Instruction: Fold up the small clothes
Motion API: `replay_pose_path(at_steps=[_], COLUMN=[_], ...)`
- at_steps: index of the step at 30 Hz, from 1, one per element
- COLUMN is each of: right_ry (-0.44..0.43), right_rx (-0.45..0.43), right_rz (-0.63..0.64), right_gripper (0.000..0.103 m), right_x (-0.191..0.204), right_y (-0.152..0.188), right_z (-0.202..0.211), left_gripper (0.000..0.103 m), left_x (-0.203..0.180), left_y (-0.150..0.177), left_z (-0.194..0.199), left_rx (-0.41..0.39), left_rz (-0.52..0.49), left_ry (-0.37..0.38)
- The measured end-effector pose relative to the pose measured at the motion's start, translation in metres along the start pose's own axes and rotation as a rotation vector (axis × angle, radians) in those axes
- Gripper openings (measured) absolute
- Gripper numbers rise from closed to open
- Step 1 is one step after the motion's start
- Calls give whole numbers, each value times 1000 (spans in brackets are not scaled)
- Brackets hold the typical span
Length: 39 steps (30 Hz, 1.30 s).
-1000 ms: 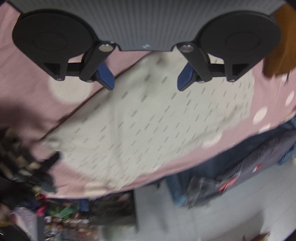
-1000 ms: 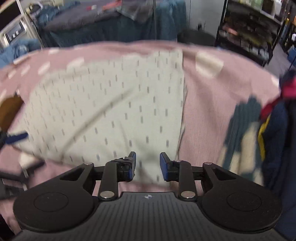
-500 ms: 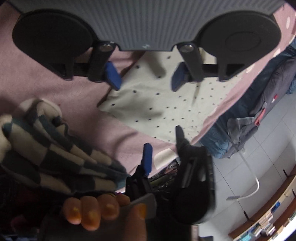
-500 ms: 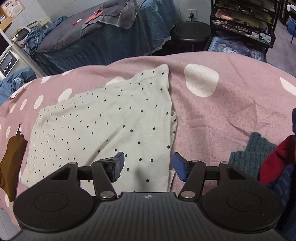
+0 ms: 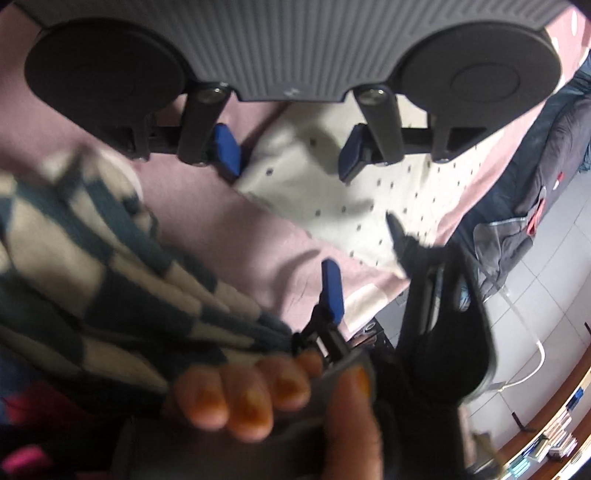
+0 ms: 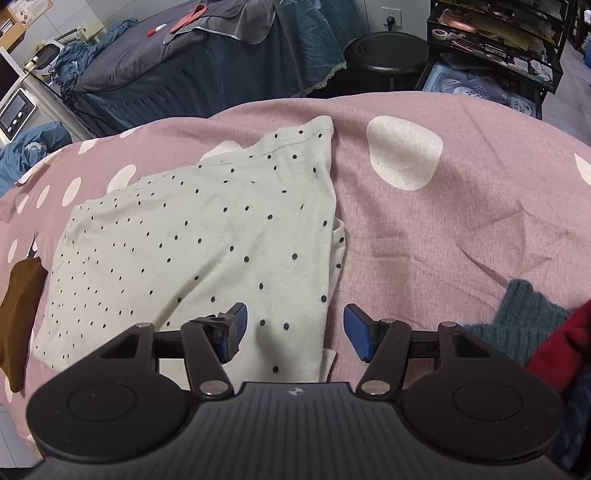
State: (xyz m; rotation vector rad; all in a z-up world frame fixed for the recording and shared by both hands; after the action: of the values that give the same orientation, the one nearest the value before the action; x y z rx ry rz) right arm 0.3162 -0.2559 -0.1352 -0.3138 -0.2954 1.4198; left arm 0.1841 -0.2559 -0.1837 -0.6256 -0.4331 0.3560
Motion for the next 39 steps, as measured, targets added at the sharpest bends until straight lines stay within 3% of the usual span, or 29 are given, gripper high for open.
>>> replay_pose_path(at_steps=[1, 3, 10, 17, 18, 19, 20, 21, 22, 24, 26, 30, 34, 37, 39], right_ry=[1, 0, -58, -145, -128, -107, -104, -113, -108, -125, -152, -252, -326, -344, -302], right_rx=[-2, -4, 39, 57, 68, 71, 74, 81, 83, 67, 19, -29, -26, 19, 20], right_rz=[-2, -12, -84, -178, -200, -207, -204, -213, -237, -235, -188, -126, 4, 95, 174], right_gripper=[96, 96, 97, 94, 87, 64, 30, 18, 12, 10, 10, 10, 10, 9, 9], right_x=[-1, -4, -6, 4, 2, 1, 1, 0, -2, 7, 32, 112, 230, 312, 356], right_y=[-2, -6, -19, -32, -32, -32, -34, -35, -36, -43, -57, -86, -89, -70, -55], right_z=[-1, -3, -23, -38, -40, -41, -41, -41, -39, -27, -8, 22, 27, 10, -10], left_gripper=[25, 9, 7, 7, 7, 7, 7, 7, 7, 7, 7, 7, 7, 7, 7], left_x=[2, 13, 53, 66, 67, 67, 69, 72, 75, 86, 102, 153, 205, 228, 232], left_y=[-2, -2, 10, 14, 15, 16, 17, 17, 17, 22, 27, 60, 140, 213, 253], left_z=[-6, -9, 19, 28, 27, 28, 29, 28, 32, 40, 56, 110, 162, 178, 178], left_rx=[5, 5, -105, -127, -132, -135, -137, -142, -147, -170, -197, -263, -266, -199, -155], left_rz=[2, 49, 291, 356, 359, 368, 380, 392, 403, 435, 470, 564, 724, 858, 917], left_ry=[9, 12, 83, 106, 104, 105, 110, 114, 117, 120, 107, 11, -126, -206, -226])
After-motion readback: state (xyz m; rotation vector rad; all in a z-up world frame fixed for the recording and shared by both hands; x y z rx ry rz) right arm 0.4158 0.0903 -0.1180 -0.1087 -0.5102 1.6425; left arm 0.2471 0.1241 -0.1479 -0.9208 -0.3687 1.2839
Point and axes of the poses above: each gripper's, at about its wrist camera, not at the fingertips, and z roughly against the way its jaws point, x to its left, y to its underside, the point moved 8 cm from there along -z, roughly the way its jaws point, and after that the axes turned 14 degrees about y, right-handed, at the moved point
